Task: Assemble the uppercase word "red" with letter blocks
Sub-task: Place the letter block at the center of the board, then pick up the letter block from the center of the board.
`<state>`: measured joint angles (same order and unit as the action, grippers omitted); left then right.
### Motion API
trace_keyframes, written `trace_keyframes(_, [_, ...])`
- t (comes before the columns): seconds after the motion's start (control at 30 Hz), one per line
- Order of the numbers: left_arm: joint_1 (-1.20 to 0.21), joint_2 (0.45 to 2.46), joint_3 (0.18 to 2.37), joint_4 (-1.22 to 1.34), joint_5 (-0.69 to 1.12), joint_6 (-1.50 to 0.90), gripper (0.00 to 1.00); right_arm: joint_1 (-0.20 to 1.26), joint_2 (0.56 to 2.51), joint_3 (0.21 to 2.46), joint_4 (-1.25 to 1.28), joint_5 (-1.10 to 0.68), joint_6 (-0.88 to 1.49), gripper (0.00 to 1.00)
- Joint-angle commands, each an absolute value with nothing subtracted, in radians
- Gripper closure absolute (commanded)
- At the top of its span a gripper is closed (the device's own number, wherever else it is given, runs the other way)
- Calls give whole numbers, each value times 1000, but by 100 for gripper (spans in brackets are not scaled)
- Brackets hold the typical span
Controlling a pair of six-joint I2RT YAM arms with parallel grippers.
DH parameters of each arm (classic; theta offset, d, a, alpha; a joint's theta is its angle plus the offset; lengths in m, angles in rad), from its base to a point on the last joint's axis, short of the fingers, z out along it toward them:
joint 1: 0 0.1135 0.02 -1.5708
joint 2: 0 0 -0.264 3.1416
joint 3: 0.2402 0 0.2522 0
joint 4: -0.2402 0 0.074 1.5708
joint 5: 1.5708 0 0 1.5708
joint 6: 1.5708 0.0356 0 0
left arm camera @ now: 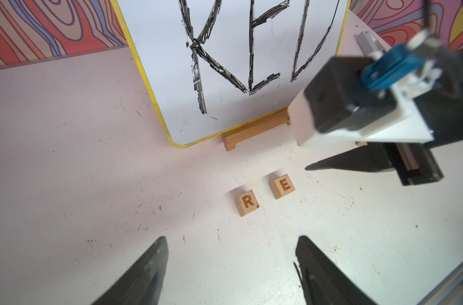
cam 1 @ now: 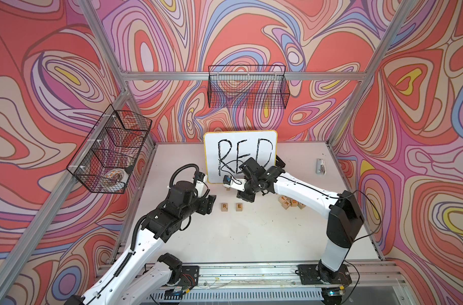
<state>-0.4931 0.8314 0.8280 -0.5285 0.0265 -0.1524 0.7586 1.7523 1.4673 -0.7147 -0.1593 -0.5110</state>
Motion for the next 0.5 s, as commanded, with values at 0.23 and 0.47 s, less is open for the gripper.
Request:
trace_keyframes(0.23, [-500,830,829,-530,40,-144,21,673,1495,1228,-577,-123,-113,70])
trace_keyframes(0.47, [-499,833,841,-531,47,-140,21,570,1400,1204,-643,-97,43,73])
